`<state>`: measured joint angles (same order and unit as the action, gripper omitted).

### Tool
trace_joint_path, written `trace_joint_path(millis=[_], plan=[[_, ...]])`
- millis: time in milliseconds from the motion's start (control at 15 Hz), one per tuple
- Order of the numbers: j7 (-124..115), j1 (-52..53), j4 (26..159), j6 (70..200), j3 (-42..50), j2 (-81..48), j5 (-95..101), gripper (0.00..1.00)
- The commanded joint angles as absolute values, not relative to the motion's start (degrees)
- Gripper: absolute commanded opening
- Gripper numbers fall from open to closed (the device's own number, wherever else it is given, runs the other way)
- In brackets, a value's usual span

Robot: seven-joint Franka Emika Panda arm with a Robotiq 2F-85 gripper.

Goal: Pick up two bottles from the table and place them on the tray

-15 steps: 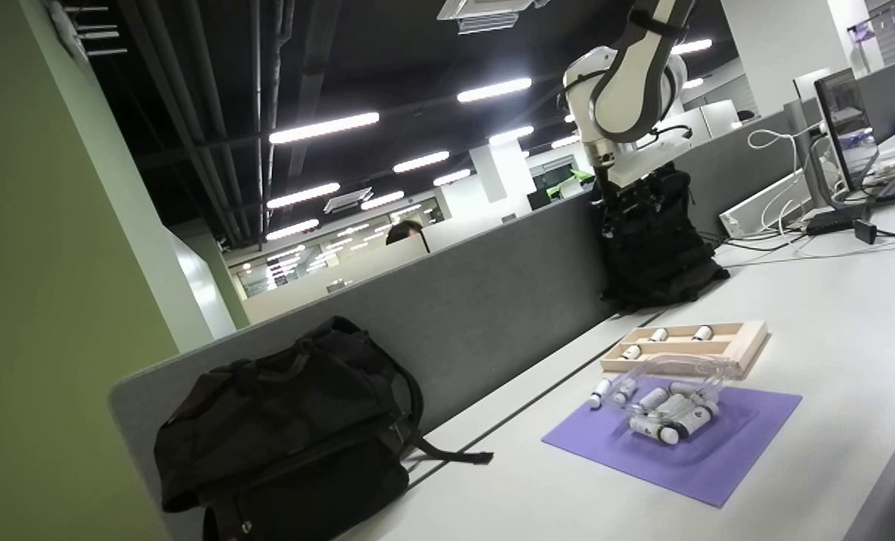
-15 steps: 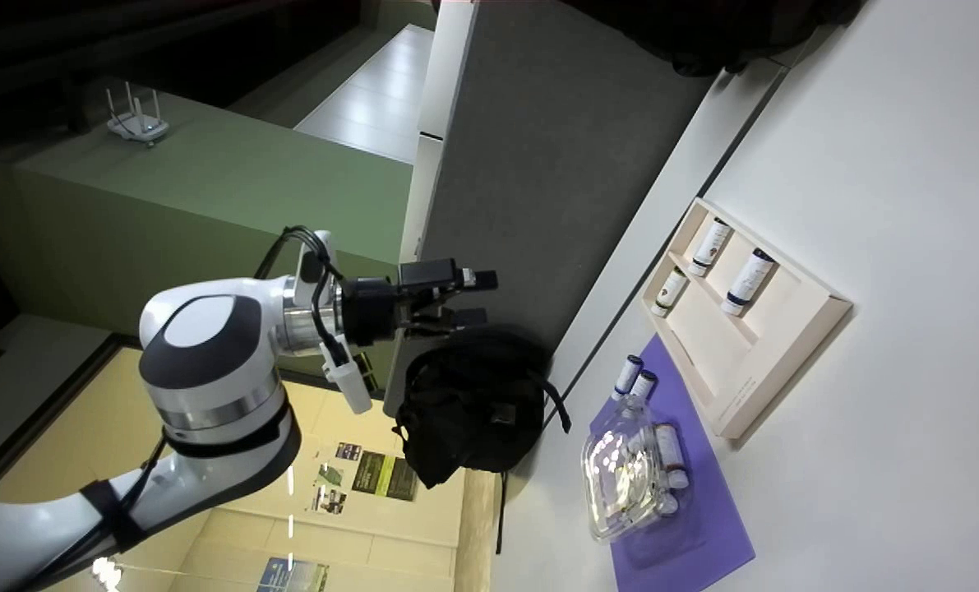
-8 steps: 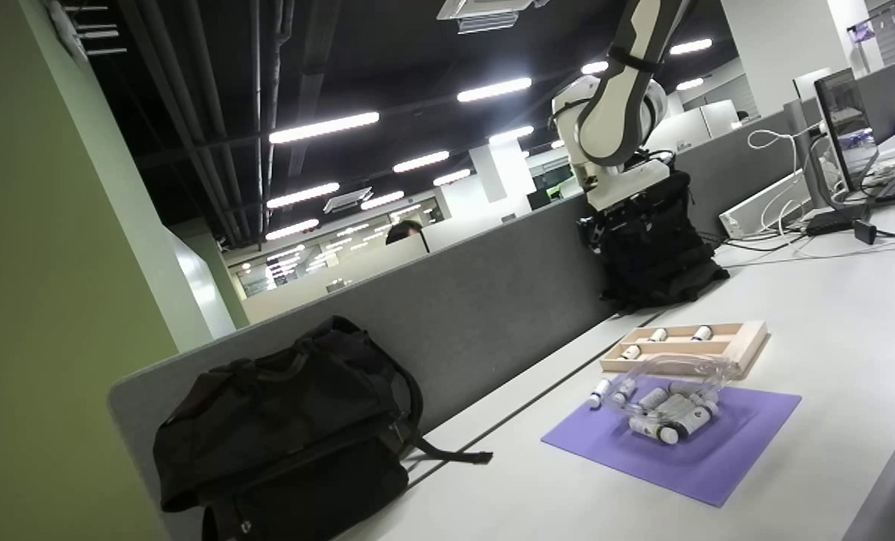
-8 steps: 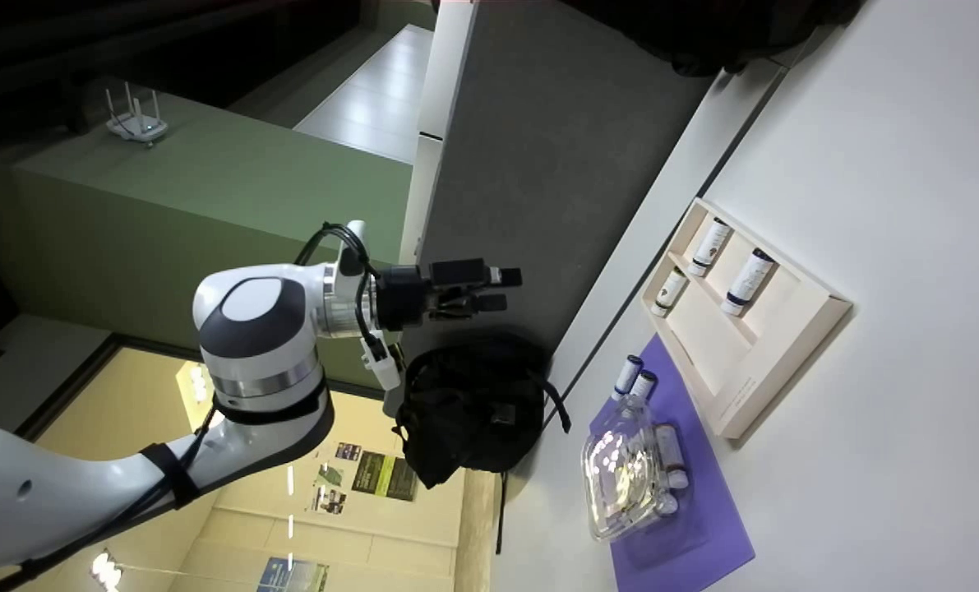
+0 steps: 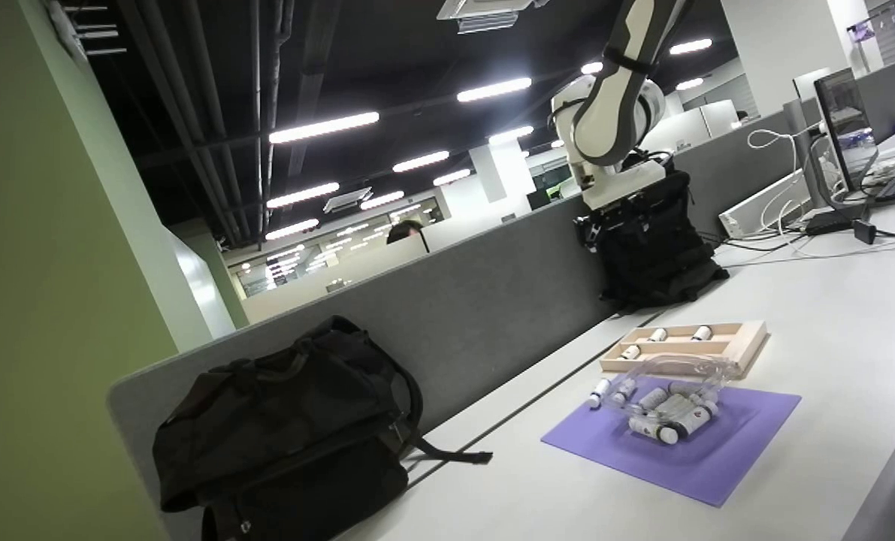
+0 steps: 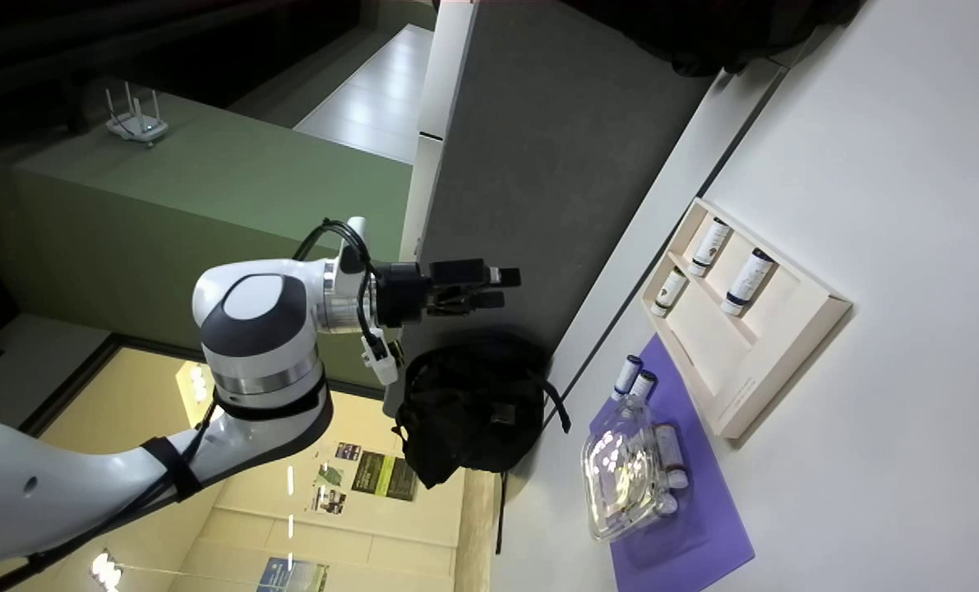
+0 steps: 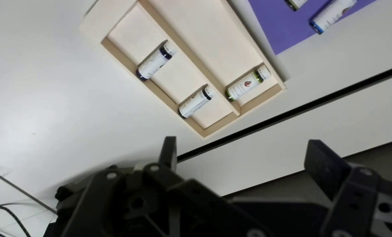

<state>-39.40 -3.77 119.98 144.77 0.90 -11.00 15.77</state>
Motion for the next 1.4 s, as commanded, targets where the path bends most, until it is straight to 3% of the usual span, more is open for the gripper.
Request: trace_joint_path(millis=[0,600,667,1333], plan=[[-42.5,-0.9,108.6,140.9,1.7,-19.0,5.3,1.00],[-48.5,5.5,81.9,126.2,1.1,-41.3,-9.5,1.00],[-46.6,5.5,89.2,130.8,1.4,-36.6,-9.5,1.00],[-50.7,4.9,80.9,127.6,1.3,-48.7,-13.7,1.00]])
